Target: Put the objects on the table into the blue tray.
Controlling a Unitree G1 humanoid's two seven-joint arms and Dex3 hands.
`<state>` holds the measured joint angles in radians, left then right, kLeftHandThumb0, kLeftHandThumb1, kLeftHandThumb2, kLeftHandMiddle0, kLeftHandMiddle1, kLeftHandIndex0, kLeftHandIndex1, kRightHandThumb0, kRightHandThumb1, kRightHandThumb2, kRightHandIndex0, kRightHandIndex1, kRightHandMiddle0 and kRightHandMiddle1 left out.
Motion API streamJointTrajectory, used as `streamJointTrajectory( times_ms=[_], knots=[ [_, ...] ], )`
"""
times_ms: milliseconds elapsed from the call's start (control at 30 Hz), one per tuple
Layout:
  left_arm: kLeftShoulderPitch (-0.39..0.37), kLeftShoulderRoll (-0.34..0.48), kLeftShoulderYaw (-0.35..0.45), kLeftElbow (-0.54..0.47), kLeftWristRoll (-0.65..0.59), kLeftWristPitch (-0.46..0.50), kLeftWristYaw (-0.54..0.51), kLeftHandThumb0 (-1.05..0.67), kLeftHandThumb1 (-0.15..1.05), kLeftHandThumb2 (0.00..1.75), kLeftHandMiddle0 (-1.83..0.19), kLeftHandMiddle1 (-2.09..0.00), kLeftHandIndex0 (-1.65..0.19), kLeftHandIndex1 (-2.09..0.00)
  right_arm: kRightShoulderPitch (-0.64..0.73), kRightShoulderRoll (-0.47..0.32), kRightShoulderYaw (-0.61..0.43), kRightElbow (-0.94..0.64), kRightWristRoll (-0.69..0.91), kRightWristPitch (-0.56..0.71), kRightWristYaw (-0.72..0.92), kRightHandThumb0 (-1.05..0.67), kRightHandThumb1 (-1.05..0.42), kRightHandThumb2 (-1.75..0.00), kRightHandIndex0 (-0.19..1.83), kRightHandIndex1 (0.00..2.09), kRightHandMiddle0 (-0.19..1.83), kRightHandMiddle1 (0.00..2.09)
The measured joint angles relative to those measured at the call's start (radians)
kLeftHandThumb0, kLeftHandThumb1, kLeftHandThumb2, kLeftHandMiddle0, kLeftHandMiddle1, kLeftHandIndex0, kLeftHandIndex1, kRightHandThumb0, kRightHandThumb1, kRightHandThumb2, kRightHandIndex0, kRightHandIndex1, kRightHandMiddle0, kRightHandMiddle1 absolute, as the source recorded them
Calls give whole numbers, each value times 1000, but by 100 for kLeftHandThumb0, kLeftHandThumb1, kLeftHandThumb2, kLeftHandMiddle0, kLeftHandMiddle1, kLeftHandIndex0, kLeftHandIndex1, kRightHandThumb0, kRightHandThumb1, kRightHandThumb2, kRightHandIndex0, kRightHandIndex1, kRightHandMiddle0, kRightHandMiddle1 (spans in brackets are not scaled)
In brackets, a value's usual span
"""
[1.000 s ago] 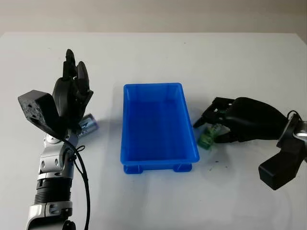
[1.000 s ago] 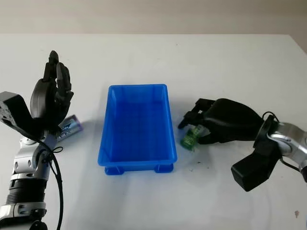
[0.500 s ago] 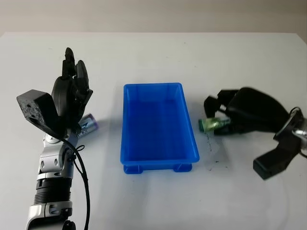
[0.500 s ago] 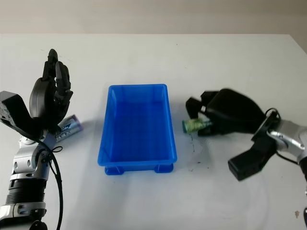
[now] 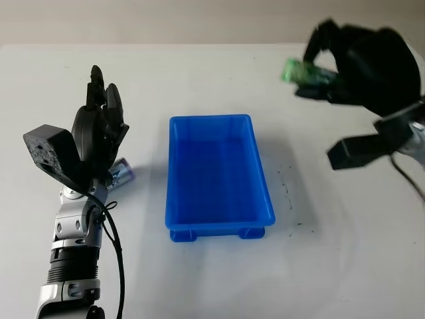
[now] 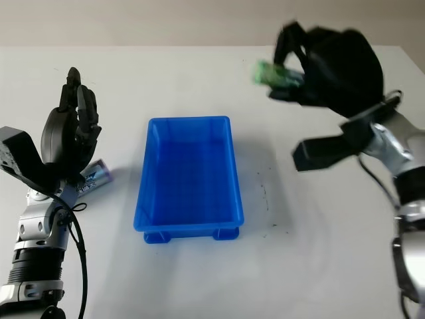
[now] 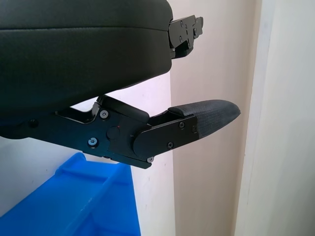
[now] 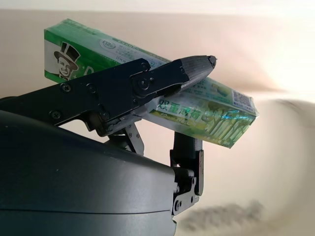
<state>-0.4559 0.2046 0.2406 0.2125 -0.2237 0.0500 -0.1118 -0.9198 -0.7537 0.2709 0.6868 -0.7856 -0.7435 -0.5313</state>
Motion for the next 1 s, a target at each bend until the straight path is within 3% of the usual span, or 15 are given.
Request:
streamJointTrajectory(
  times_ms=[333,400,433,467,500,533,567,600,667,767,1000],
  knots=[
    [7,-12,2,-4,-1,-1,13,-67,105,67,19,0,19,0,81,139,42,-203,154,-132,311,-56,-105,-22,103,209,79,209],
    [7,-16,4,-4,-2,-2,15,-68,105,67,19,0,19,0,85,139,44,-213,199,-142,405,-63,-105,-22,74,209,58,209],
    [8,-17,4,-5,-2,-2,17,-68,105,67,19,0,19,0,88,136,47,-234,219,-114,488,-67,-105,-24,38,207,26,203],
    [9,-18,2,-6,-1,-2,19,-68,105,67,19,0,19,0,93,126,55,-262,237,-79,576,-71,-105,-26,10,192,2,188],
    [10,-18,1,-6,-1,-3,19,-68,105,67,19,0,19,0,98,115,61,-291,258,-35,668,-74,-105,-27,-3,159,-8,156],
    [10,-18,1,-6,-1,-3,20,-67,105,67,19,0,19,0,100,102,65,-321,280,16,765,-78,-105,-26,-11,96,-13,100],
    [10,-18,1,-6,-1,-4,20,-67,105,67,19,0,19,0,103,83,67,-356,303,74,866,-81,-105,-25,-15,51,-16,59],
    [10,-18,2,-6,-1,-6,22,-67,105,66,19,0,19,0,104,62,69,-398,322,135,967,-85,-105,-25,-17,21,-18,25],
    [11,-19,4,-6,-1,-11,23,-67,105,65,19,0,19,0,110,23,65,-463,328,220,1093,-89,-105,-28,-19,4,-19,5],
    [11,-20,2,-6,-1,-13,25,-68,105,66,19,0,19,0,130,10,41,-508,324,248,1120,-90,-105,-35,-19,1,-19,1],
    [11,-20,0,-3,0,-15,23,-68,105,66,19,0,19,0,183,52,-101,-519,307,247,843,-86,-105,-53,-19,0,-19,0]
  ],
)
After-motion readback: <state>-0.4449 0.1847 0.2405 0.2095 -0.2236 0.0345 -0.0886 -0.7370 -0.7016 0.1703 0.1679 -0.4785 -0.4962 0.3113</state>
